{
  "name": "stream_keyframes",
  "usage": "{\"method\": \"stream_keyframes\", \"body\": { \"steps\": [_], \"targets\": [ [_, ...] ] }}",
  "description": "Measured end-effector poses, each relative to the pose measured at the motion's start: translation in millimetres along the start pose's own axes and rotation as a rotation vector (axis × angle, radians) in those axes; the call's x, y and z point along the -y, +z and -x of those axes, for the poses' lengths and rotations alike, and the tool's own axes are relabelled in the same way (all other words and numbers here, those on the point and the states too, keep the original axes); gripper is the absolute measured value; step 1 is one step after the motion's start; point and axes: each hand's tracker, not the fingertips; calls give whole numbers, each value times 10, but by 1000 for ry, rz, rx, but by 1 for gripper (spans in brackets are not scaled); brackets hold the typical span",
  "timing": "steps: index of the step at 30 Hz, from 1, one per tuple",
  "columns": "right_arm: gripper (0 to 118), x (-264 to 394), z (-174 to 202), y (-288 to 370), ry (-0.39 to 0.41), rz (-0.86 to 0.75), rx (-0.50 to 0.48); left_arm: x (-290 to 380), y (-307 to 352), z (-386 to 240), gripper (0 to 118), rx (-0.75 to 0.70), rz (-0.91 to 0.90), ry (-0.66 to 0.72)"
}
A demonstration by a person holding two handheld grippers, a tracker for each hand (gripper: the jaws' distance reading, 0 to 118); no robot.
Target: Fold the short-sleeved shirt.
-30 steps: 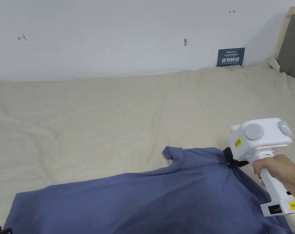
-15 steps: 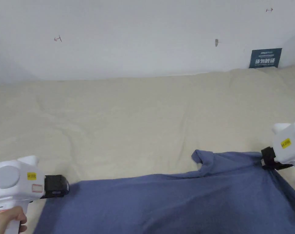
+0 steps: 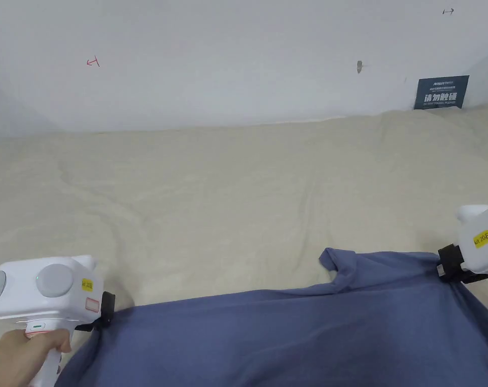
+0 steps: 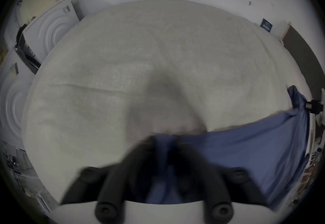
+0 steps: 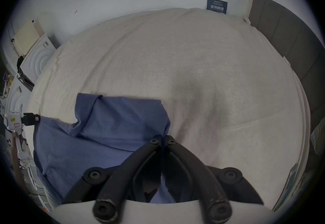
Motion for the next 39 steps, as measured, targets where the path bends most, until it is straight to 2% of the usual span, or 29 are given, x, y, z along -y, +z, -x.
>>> {"method": "stream_keyframes", "body": {
  "steps": [1, 4, 10, 16, 20, 25, 30, 34, 38, 39],
  "targets": [
    [1, -2, -1, 4, -2, -2, -3, -12, -7, -10, 2, 20, 20, 57],
    [1, -7, -22, 37, 0, -8, -9, -11, 43, -22, 2, -5, 7, -6],
    [1, -34, -124, 228, -8, -36, -28, -44, 317, 57, 2, 17, -46, 1],
    [1, 62, -148, 768, 13, -108, -43, 48, 790, 116, 2, 30, -128, -10],
    [1, 242, -193, 1221, 55, -158, -47, 283, 1191, 194, 2, 54, -180, -2],
    [1, 787, -229, 1756, 88, -208, -57, 856, 1660, 233, 2, 70, -248, -8],
    [1, 1587, -277, 1967, 91, -197, -62, 1534, 1857, 273, 2, 75, -249, -40],
    [1, 2264, -368, 1782, 45, -124, -66, 1984, 1745, 343, 2, 101, -198, -36],
    [1, 2809, -423, 1455, -53, -17, -90, 2347, 1495, 406, 2, 99, -98, -6],
    [1, 2907, -438, 1392, -48, -12, -92, 2422, 1460, 429, 2, 100, -91, -11]
  ]
}}
